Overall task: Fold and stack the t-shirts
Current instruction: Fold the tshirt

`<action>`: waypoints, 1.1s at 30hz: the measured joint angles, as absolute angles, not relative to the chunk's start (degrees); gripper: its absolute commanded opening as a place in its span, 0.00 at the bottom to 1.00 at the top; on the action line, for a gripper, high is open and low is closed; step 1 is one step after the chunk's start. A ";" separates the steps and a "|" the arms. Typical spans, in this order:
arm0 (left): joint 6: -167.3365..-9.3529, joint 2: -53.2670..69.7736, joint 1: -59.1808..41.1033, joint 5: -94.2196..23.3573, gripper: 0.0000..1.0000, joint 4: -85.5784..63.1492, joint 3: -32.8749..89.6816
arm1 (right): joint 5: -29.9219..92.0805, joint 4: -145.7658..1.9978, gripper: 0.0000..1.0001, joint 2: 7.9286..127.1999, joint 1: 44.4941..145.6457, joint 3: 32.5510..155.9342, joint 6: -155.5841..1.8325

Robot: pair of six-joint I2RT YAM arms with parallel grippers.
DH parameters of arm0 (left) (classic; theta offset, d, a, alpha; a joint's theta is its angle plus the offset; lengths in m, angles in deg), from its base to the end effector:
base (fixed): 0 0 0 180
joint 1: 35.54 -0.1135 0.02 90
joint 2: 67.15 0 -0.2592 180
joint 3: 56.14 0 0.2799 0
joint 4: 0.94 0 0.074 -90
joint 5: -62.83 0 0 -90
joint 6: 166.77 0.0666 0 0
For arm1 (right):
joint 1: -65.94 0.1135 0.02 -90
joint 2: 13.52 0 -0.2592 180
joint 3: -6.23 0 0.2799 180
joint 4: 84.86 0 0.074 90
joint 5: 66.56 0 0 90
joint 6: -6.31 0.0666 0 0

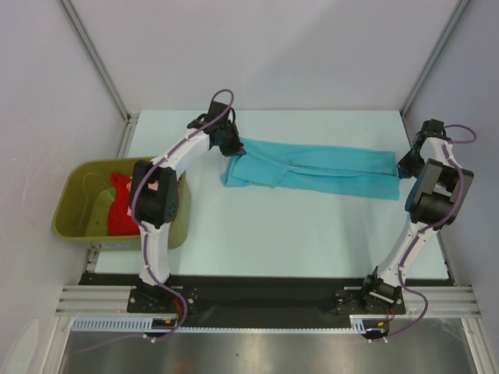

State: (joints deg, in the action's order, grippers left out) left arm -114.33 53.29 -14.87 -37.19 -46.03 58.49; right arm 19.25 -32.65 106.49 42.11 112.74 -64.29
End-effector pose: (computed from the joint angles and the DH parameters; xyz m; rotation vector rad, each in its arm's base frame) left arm 0.4804 -0.1936 0.2003 -0.2965 2.5383 -0.6370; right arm 0.4367 -0.1982 0.1446 1.0212 2.5192 -0.1220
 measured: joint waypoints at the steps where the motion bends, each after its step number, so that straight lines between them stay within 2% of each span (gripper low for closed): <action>1: -114.33 53.73 -14.94 -37.21 0.00 -46.33 58.82 | 19.32 -32.36 0.00 106.88 42.11 113.26 -64.29; 25: -114.61 61.14 -15.13 -39.16 0.00 -47.80 66.54 | 19.45 -29.45 0.01 110.82 42.81 119.55 -64.49; 28: -114.83 61.79 -15.22 -39.18 0.00 -48.17 66.71 | 19.43 -29.39 0.03 110.84 42.96 119.90 -64.49; 32: -114.89 62.60 -15.46 -39.01 0.00 -49.52 67.30 | 19.38 -28.95 0.12 111.63 43.11 121.26 -64.47; 33: -114.89 62.93 -15.53 -38.76 0.09 -50.03 67.85 | 19.36 -28.78 0.16 111.98 43.14 121.65 -64.47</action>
State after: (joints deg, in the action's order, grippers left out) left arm -114.89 62.93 -15.53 -38.76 -50.03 67.85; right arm 19.36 -28.78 111.98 43.14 121.65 -64.47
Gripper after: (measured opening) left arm 0.009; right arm 0.096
